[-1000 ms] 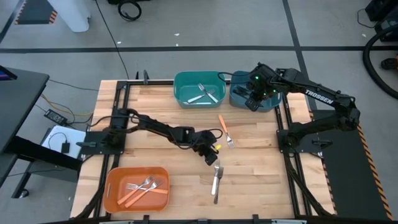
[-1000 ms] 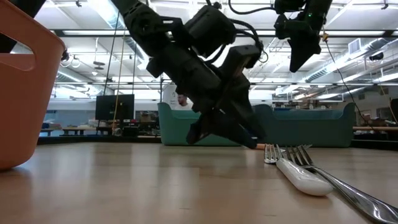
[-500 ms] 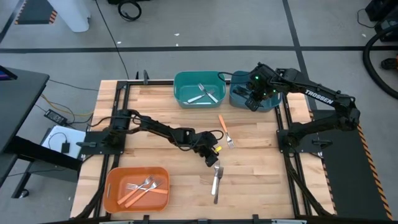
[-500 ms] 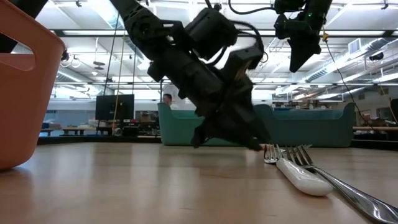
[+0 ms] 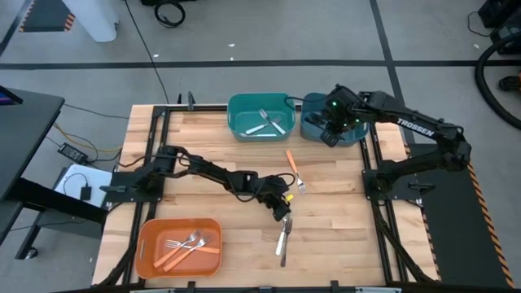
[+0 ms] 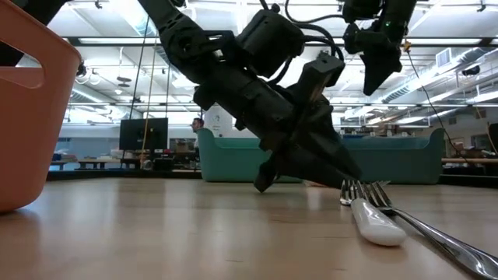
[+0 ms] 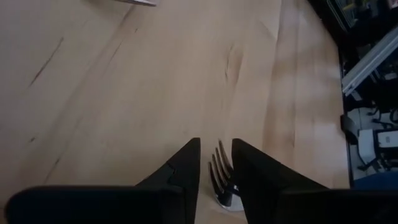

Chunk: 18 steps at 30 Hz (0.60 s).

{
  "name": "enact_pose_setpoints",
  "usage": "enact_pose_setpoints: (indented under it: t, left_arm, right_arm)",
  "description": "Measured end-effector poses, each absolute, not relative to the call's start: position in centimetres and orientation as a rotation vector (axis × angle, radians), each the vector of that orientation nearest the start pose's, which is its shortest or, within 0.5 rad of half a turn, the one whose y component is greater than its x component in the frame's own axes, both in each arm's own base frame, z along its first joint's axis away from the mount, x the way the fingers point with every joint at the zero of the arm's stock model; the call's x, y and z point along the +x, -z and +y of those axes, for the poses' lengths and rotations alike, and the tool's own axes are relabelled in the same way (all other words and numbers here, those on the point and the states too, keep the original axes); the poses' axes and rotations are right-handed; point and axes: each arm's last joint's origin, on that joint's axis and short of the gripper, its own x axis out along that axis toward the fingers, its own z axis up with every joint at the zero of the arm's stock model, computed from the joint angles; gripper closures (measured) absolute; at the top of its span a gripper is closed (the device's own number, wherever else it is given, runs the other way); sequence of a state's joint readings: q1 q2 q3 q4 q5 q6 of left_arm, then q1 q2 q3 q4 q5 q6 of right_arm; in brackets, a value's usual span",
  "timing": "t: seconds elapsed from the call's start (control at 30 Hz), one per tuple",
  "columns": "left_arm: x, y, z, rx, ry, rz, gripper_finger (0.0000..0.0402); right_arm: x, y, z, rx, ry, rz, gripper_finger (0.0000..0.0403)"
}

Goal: Sort silverware by color (type)
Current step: Put the white fork into the green bin

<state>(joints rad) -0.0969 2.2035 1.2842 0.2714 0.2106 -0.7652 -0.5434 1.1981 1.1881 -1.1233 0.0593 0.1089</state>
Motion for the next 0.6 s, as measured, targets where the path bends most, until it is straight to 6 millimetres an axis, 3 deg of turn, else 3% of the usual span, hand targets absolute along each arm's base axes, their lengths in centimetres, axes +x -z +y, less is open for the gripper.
enact_pose_setpoints:
  t: [0.33,0.6]
  left_arm:
    - [44.4,-9.8,-6.1,-0.723,0.105,0.758,0.0359]
    - [44.5,-9.7,-5.7,-0.709,0.139,0.752,0.0395]
  right_arm:
    - [17.8,-30.2,-11.0,0.374,0.590,1.138,0.0325]
    - [18.0,-30.1,-11.0,0.364,0.587,1.125,0.0325]
